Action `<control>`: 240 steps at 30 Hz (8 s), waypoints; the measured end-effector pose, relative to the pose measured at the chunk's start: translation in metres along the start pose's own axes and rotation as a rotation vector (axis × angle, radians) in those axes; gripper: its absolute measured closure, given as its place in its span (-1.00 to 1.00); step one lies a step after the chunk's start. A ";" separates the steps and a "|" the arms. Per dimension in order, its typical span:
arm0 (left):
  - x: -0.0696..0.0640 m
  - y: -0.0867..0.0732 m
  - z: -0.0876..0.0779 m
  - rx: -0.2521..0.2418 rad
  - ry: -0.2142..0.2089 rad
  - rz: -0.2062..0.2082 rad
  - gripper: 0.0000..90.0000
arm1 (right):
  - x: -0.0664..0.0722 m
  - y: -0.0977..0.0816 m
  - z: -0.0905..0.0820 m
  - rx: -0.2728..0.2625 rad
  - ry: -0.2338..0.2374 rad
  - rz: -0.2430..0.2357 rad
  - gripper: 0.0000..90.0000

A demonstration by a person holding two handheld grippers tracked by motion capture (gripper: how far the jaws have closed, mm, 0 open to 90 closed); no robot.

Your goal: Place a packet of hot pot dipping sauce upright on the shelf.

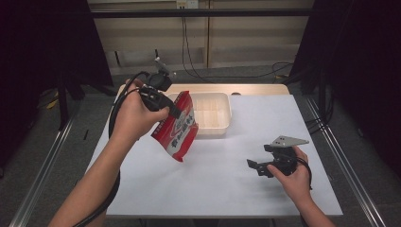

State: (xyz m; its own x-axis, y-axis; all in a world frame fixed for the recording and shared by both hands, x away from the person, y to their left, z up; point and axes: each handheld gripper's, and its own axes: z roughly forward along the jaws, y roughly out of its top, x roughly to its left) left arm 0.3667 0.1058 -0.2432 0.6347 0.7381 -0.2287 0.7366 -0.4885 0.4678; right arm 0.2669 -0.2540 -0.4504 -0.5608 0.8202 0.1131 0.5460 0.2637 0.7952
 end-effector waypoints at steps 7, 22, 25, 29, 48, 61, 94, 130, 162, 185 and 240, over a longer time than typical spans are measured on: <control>0.003 0.006 -0.005 0.006 0.009 0.011 1.00 | 0.000 0.000 -0.001 -0.002 0.000 0.000 -0.84; 0.016 0.018 -0.018 -0.014 0.043 -0.011 1.00 | 0.001 0.000 -0.001 -0.004 0.014 -0.004 -0.84; 0.016 0.021 -0.020 -0.015 0.050 -0.012 1.00 | 0.000 0.000 -0.001 -0.002 0.016 -0.003 -0.84; 0.018 0.027 -0.023 -0.022 0.057 -0.012 1.00 | 0.001 0.000 -0.002 0.000 0.016 0.002 -0.84; 0.028 0.046 -0.023 -0.052 0.072 -0.028 1.00 | 0.000 0.000 -0.001 -0.007 0.020 0.003 -0.84; 0.035 0.059 -0.028 -0.049 0.112 -0.022 1.00 | -0.001 0.000 -0.001 -0.012 0.019 0.004 -0.84; 0.047 0.080 -0.011 -0.063 0.127 0.033 1.00 | -0.003 0.000 -0.002 -0.022 0.020 0.009 -0.84; 0.062 0.081 0.015 -0.084 0.163 0.047 1.00 | -0.003 -0.001 -0.001 -0.014 0.025 0.004 -0.84; 0.068 0.078 0.046 -0.081 0.136 0.066 1.00 | -0.002 -0.001 -0.001 -0.009 0.031 0.008 -0.84; 0.080 0.071 0.062 -0.098 0.117 0.016 0.99 | -0.001 -0.002 0.000 -0.010 0.031 0.005 -0.84; 0.093 0.067 0.060 -0.212 0.089 -0.045 0.04 | -0.002 -0.002 -0.002 -0.008 0.028 0.011 -0.84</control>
State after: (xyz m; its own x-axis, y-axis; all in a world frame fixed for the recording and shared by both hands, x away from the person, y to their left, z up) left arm 0.4893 0.1137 -0.2838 0.5719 0.8000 -0.1815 0.6923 -0.3520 0.6299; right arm 0.2655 -0.2569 -0.4512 -0.5722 0.8084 0.1385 0.5472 0.2505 0.7986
